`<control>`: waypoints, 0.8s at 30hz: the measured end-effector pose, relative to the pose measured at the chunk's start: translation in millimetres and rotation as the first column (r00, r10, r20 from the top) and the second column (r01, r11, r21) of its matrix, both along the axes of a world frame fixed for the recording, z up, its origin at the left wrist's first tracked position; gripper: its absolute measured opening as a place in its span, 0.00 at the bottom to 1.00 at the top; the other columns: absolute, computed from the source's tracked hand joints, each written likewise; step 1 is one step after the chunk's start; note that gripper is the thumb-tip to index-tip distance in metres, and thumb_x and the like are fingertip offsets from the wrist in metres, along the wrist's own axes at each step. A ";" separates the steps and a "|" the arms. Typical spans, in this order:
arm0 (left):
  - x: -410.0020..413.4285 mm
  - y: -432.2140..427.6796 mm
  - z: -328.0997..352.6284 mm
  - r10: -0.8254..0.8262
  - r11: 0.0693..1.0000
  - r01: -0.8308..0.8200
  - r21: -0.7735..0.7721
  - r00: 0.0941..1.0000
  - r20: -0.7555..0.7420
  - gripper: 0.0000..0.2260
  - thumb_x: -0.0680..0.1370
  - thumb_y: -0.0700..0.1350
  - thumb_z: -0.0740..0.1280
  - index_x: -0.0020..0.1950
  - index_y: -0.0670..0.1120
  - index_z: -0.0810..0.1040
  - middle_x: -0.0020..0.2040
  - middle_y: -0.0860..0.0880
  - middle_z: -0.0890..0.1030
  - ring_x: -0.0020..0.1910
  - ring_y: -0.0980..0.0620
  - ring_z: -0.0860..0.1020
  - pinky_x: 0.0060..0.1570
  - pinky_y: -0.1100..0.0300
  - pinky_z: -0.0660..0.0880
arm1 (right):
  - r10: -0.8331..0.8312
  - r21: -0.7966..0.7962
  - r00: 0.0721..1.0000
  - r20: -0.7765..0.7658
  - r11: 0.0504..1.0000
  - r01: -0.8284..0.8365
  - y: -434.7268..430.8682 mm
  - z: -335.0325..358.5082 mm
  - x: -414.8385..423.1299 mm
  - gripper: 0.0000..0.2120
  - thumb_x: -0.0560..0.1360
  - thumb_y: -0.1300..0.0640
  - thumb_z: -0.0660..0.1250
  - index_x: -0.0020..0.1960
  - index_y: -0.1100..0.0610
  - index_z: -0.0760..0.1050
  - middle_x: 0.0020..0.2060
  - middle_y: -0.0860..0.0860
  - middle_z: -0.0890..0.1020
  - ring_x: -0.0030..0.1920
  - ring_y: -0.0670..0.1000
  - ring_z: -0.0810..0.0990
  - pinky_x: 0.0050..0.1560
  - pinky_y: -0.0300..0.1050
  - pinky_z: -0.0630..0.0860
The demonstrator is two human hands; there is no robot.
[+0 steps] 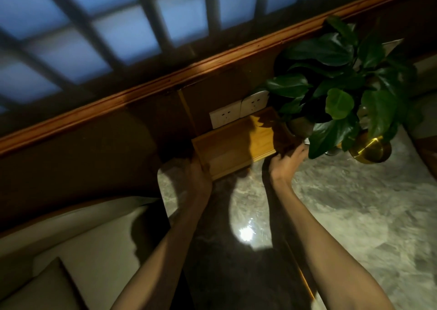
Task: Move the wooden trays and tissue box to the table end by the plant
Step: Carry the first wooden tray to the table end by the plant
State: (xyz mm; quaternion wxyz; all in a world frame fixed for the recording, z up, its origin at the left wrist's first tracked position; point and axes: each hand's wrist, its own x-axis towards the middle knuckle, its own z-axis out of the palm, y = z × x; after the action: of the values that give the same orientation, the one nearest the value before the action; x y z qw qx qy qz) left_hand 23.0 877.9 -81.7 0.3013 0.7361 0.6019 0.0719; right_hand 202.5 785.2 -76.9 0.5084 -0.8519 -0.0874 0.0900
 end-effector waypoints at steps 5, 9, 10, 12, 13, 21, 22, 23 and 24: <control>4.1 -0.6 13.7 -0.100 0.995 0.100 -0.004 0.995 0.031 0.25 0.82 0.46 0.60 0.76 0.37 0.62 0.74 0.35 0.67 0.72 0.38 0.68 0.73 0.48 0.63 | 0.234 -0.248 0.967 -0.099 0.935 -0.252 -8.4 -4.6 0.2 0.24 0.80 0.62 0.63 0.75 0.63 0.63 0.75 0.56 0.61 0.76 0.56 0.61 0.76 0.37 0.52; 2.4 -44.3 6.9 -0.397 0.909 0.415 0.025 0.884 -0.248 0.30 0.81 0.55 0.54 0.80 0.43 0.52 0.80 0.34 0.53 0.78 0.34 0.55 0.77 0.39 0.53 | 0.572 -0.568 0.820 0.013 0.679 -0.465 -36.3 -10.5 -30.3 0.28 0.83 0.46 0.53 0.80 0.47 0.50 0.81 0.53 0.50 0.81 0.60 0.47 0.79 0.56 0.47; -0.8 -55.7 0.3 -0.440 0.890 0.455 -0.023 0.845 -0.304 0.30 0.82 0.57 0.51 0.81 0.47 0.48 0.81 0.36 0.49 0.79 0.36 0.52 0.77 0.38 0.53 | 0.636 -0.644 0.772 -0.006 0.588 -0.489 -43.2 -13.6 -36.3 0.28 0.83 0.44 0.49 0.81 0.45 0.45 0.81 0.52 0.47 0.81 0.60 0.44 0.79 0.58 0.44; -6.3 -70.1 -8.9 -0.421 0.904 0.421 -0.078 0.838 -0.348 0.30 0.81 0.61 0.49 0.80 0.54 0.44 0.82 0.42 0.45 0.80 0.39 0.52 0.76 0.39 0.56 | 0.657 -0.716 0.746 -0.109 0.469 -0.518 -51.7 -21.3 -40.7 0.28 0.83 0.42 0.43 0.80 0.43 0.39 0.81 0.48 0.41 0.80 0.59 0.38 0.79 0.63 0.41; -7.0 -73.8 -9.2 -0.385 0.922 0.379 -0.084 0.865 -0.321 0.30 0.81 0.62 0.51 0.80 0.57 0.46 0.82 0.44 0.45 0.80 0.39 0.54 0.75 0.38 0.57 | 0.641 -0.721 0.752 -0.156 0.446 -0.530 -52.9 -24.5 -40.5 0.28 0.83 0.41 0.42 0.80 0.43 0.37 0.81 0.47 0.40 0.80 0.59 0.37 0.79 0.64 0.40; -4.4 -76.2 1.8 -0.343 0.938 0.340 -0.064 0.887 -0.311 0.30 0.81 0.61 0.54 0.79 0.62 0.43 0.82 0.45 0.42 0.79 0.33 0.47 0.73 0.31 0.54 | 0.658 -0.748 0.721 -0.219 0.360 -0.557 -52.5 -19.4 -38.7 0.32 0.80 0.35 0.41 0.78 0.40 0.31 0.76 0.45 0.32 0.79 0.61 0.35 0.78 0.66 0.38; -4.4 -73.5 1.6 -0.364 0.930 0.358 -0.083 0.869 -0.336 0.31 0.81 0.61 0.53 0.79 0.61 0.42 0.82 0.45 0.42 0.79 0.32 0.47 0.73 0.31 0.54 | 0.665 -0.738 0.700 -0.261 0.330 -0.589 -50.8 -16.6 -33.5 0.32 0.80 0.34 0.41 0.78 0.39 0.31 0.76 0.45 0.32 0.79 0.61 0.35 0.78 0.66 0.38; -5.1 -69.1 5.0 -0.404 0.914 0.387 -0.120 0.845 -0.350 0.31 0.81 0.61 0.54 0.79 0.60 0.42 0.82 0.44 0.42 0.79 0.32 0.47 0.73 0.31 0.55 | 0.673 -0.725 0.672 -0.309 0.291 -0.625 -48.7 -11.0 -28.5 0.32 0.80 0.35 0.42 0.78 0.39 0.32 0.77 0.45 0.32 0.79 0.62 0.35 0.78 0.67 0.40; -5.6 -62.9 11.5 -0.447 0.894 0.414 -0.169 0.826 -0.344 0.32 0.80 0.61 0.55 0.80 0.59 0.43 0.82 0.44 0.43 0.79 0.32 0.48 0.73 0.32 0.55 | 0.673 -0.710 0.643 -0.364 0.246 -0.660 -46.5 -2.0 -22.4 0.32 0.80 0.35 0.44 0.78 0.38 0.33 0.78 0.45 0.33 0.80 0.62 0.37 0.77 0.68 0.42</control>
State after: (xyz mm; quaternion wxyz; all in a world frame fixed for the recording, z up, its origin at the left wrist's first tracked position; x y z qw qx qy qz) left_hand 17.3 815.0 -70.2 0.2214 0.8389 0.4688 -0.1658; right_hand 180.1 738.7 -78.9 -0.0171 -0.8628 -0.3926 0.3181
